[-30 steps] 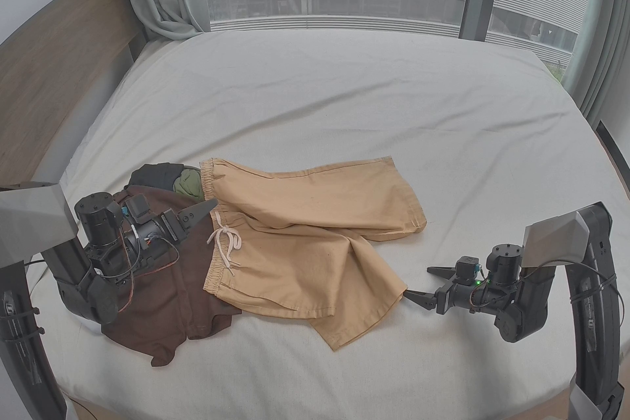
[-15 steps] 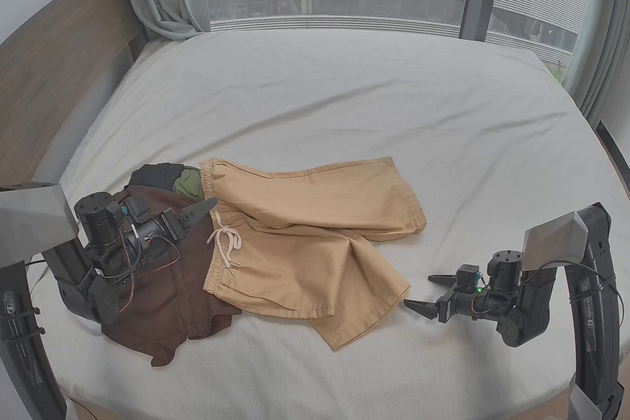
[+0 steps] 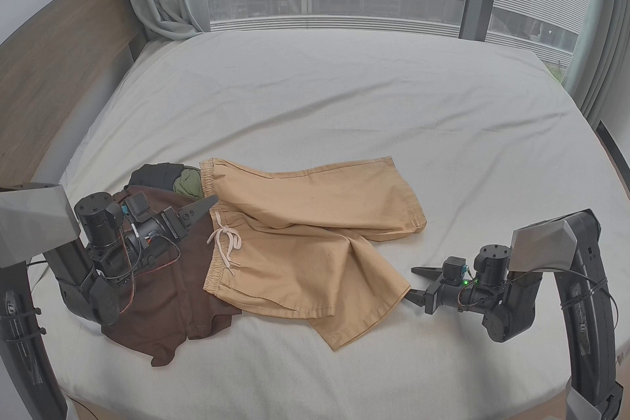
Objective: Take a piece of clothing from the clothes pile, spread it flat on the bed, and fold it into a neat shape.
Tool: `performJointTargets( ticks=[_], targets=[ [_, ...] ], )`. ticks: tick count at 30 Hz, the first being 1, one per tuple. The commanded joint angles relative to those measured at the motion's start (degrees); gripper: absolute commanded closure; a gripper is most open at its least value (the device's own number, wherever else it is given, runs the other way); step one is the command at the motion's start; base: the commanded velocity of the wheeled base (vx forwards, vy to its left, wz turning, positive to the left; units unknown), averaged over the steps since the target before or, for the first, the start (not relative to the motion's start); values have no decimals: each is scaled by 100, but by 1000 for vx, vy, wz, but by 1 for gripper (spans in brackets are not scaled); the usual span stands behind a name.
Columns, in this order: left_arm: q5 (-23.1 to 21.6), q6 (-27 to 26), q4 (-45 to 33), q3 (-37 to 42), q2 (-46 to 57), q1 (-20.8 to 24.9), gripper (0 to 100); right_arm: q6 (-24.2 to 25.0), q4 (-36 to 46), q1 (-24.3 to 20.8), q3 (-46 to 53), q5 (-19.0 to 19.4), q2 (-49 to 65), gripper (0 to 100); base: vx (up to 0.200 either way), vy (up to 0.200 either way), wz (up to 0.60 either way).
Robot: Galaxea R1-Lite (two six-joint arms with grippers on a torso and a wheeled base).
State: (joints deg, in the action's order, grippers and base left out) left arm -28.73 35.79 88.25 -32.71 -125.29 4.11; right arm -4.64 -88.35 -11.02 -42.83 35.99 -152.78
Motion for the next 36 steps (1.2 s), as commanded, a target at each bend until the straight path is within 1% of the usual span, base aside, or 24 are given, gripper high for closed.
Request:
performJointTargets(
  ticks=[1, 12, 18, 20, 23, 25, 28, 30, 31, 33, 36],
  targets=[
    [-1, 7, 8, -8, -13, 2, 0, -10, -7, -14, -68, 14, -67, 100, 0, 0, 0],
    [-1, 7, 8, 1, -48, 37, 0, 16, -16, 47, -86, 5, 12, 100, 0, 0, 0],
    [8, -2, 8, 1, -65, 64, 0, 104, -7, 276, -376, -74, 3, 100, 0, 0, 0],
    [8, -2, 8, 1, -74, 73, 0, 201, -7, 337, -551, -92, -6, 100, 0, 0, 0],
    [8, -2, 8, 1, -74, 99, 0, 482, -16, 364, -798, -338, -32, 100, 0, 0, 0],
    [8, -2, 8, 1, -83, 125, 0, 640, -16, 364, -973, -426, -50, 100, 0, 0, 0],
    [8, 7, 8, 1, -83, 134, 0, 755, -7, 364, -1219, -470, -50, 100, 0, 0, 0],
    [8, 7, 8, 1, -83, 134, 0, 755, -7, 364, -1219, -470, -50, 100, 0, 0, 0],
    [8, 7, 8, 10, -83, 134, 0, 948, -7, 364, -1457, -681, -58, 100, 0, 0, 0],
    [8, 16, 8, 1, -83, 134, 0, 1071, -7, 364, -1632, -733, -85, 100, 0, 0, 0],
    [8, 16, 8, -8, -100, 134, 0, 1097, 2, 399, -1720, -742, -164, 100, 0, 0, 0]
  ],
)
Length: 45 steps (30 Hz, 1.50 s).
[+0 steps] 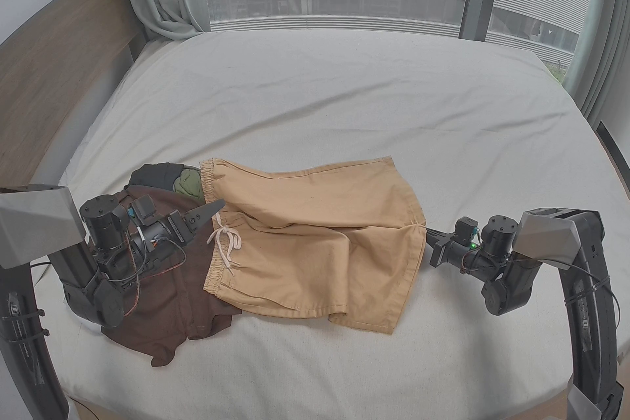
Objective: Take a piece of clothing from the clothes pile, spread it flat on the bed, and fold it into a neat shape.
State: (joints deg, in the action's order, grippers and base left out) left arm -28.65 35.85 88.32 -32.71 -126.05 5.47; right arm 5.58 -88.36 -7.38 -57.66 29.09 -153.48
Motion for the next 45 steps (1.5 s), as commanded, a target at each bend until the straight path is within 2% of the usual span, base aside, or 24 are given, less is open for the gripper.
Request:
performJointTargets(
  ticks=[1, 10, 11, 15, 23, 30, 36, 41, 45],
  targets=[
    [0, 9, 1, -8, -25, -2, 0, 74, 3, 52, -246, -52, -112, 100, 0, 0, 0],
    [0, -17, 1, 19, -78, -20, 0, 74, 3, 114, -246, -52, -121, 100, 0, 0, 0],
    [0, -8, 1, 19, -78, -20, 0, 74, -6, 122, -237, -52, -121, 0, 0, 0, 0],
    [0, -17, 1, 28, -60, -38, 0, 57, -6, 157, -219, -61, -121, 0, 0, 0, 0],
    [0, -8, 1, 36, -69, -90, 0, -154, -15, 738, -96, -52, 125, 0, 0, 0, 0],
    [0, -17, 1, 45, -69, -108, 0, -145, -15, 975, 124, 18, 521, 0, 0, 0, 0],
    [8, 9, -87, 142, -113, -169, 0, -84, -15, 755, 800, 53, 934, 0, 0, 0, 0],
    [17, 9, -131, 239, -218, -187, 0, -84, -15, 166, 1618, 88, 1365, 0, 0, 0, 0],
    [17, 1, -131, 274, -245, -222, 0, -66, -6, -53, 1925, 97, 1584, 0, 0, 0, 0]
  ],
)
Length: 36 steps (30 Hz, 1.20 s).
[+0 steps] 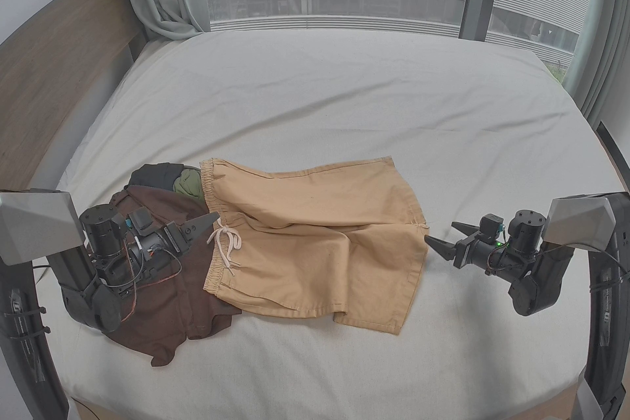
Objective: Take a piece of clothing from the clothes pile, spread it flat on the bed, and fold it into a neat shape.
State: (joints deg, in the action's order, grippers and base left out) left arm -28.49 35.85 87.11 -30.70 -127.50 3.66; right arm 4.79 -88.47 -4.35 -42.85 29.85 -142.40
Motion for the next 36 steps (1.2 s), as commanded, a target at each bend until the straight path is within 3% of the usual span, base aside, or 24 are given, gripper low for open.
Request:
performJointTargets(
  ticks=[1, 8, 36],
  targets=[
    [10, -17, -10, 99, -170, -49, 0, 101, 5, -584, 778, 12, 766, 0, 0, 0, 0],
    [19, -34, -239, 143, -337, -84, 0, 338, 5, -1068, 1262, -24, 1329, 0, 0, 0, 0],
    [54, -43, -160, 415, -1154, 74, 0, 321, -4, -1050, 1218, -24, 1320, 0, 0, 0, 0]
  ],
)
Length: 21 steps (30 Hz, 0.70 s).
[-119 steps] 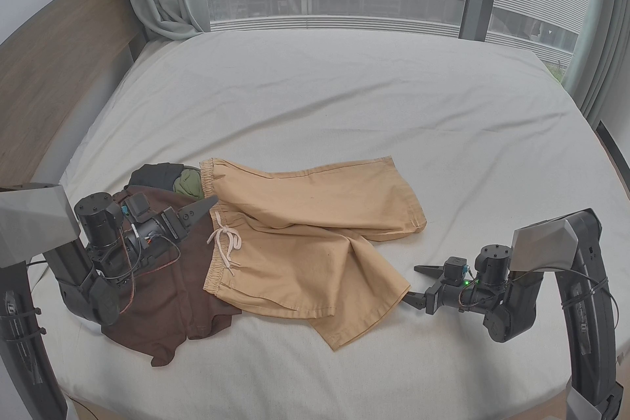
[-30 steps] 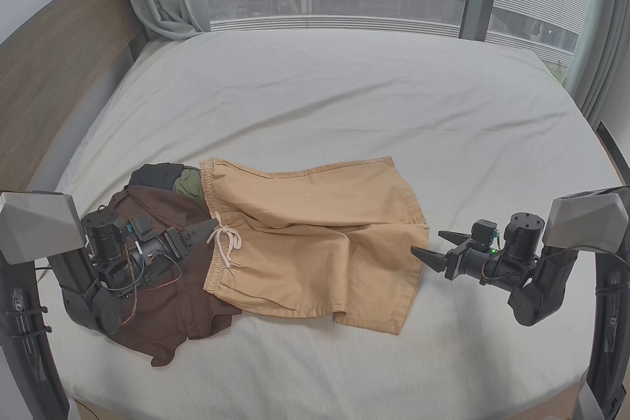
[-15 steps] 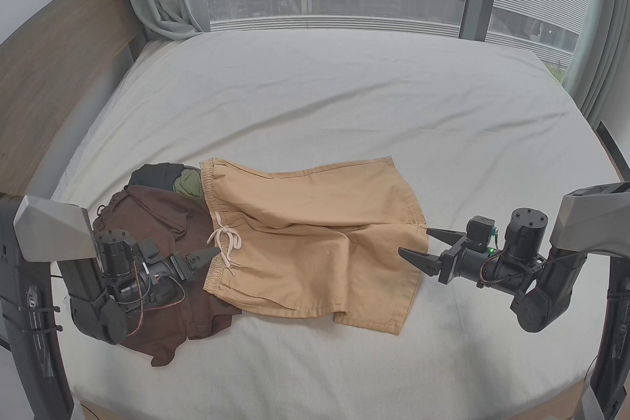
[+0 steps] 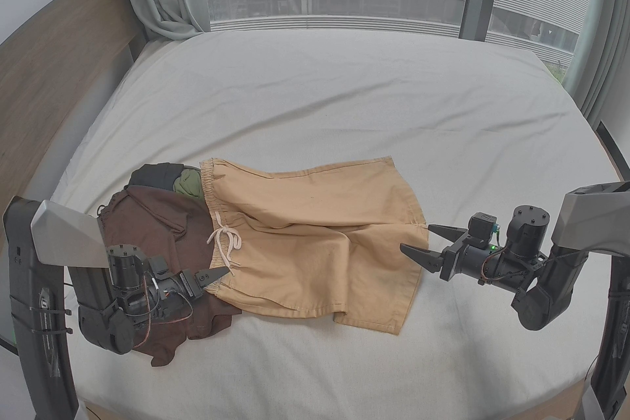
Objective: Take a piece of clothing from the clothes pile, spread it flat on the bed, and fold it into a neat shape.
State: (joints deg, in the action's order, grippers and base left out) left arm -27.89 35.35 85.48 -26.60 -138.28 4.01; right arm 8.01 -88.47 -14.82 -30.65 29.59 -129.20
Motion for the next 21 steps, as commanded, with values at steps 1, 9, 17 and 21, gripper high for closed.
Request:
performJointTargets(
  ticks=[1, 9, 17, 21],
  targets=[
    [-6, 16, 4, 6, -120, 91, 0, -1, -4, -3, -3, 3, -9, 0, 0, 0, 0],
    [-6, 33, 74, -65, -191, 188, 0, -1, -4, -3, -11, 3, 0, 0, 0, 0, 0],
    [21, 33, 294, -126, -296, 223, 0, -10, -4, -3, -11, 3, -9, 0, 0, 0, 0],
    [12, 33, 294, -126, -305, 223, 0, -19, -4, -3, -3, 3, -18, 0, 0, 0, 0]
  ],
)
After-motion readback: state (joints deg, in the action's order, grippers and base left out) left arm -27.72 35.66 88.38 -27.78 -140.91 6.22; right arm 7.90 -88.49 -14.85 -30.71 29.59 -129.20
